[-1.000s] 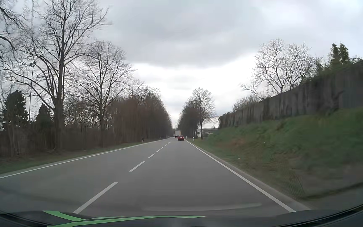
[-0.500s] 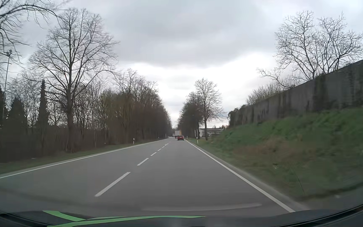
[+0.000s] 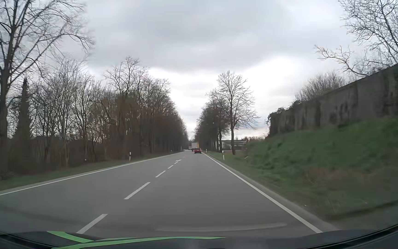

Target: Follow the waypoints while adhering to traffic rules and regulations

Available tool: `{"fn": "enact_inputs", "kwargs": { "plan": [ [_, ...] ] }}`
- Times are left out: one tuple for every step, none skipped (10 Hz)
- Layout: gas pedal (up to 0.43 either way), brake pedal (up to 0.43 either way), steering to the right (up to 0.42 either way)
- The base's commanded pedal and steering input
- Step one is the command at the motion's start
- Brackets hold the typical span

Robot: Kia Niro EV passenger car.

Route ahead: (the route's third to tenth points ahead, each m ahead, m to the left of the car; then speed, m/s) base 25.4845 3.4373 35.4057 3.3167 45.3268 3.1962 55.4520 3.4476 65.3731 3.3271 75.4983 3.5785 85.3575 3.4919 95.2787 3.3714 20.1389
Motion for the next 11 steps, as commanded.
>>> {"fn": "enact_inputs", "kwargs": {
  "plan": [
    [0.138,0.0,0.0],
    [0.138,0.0,0.0],
    [0.138,0.0,0.0],
    [0.138,0.0,0.0],
    [0.13,0.0,0.0],
    [0.13,0.0,0.0],
    [0.13,0.0,0.0],
    [0.13,0.0,0.0],
    [0.13,0.0,0.0],
    [0.13,0.0,0.0],
    [0.118,0.0,0.0]
  ]
}}
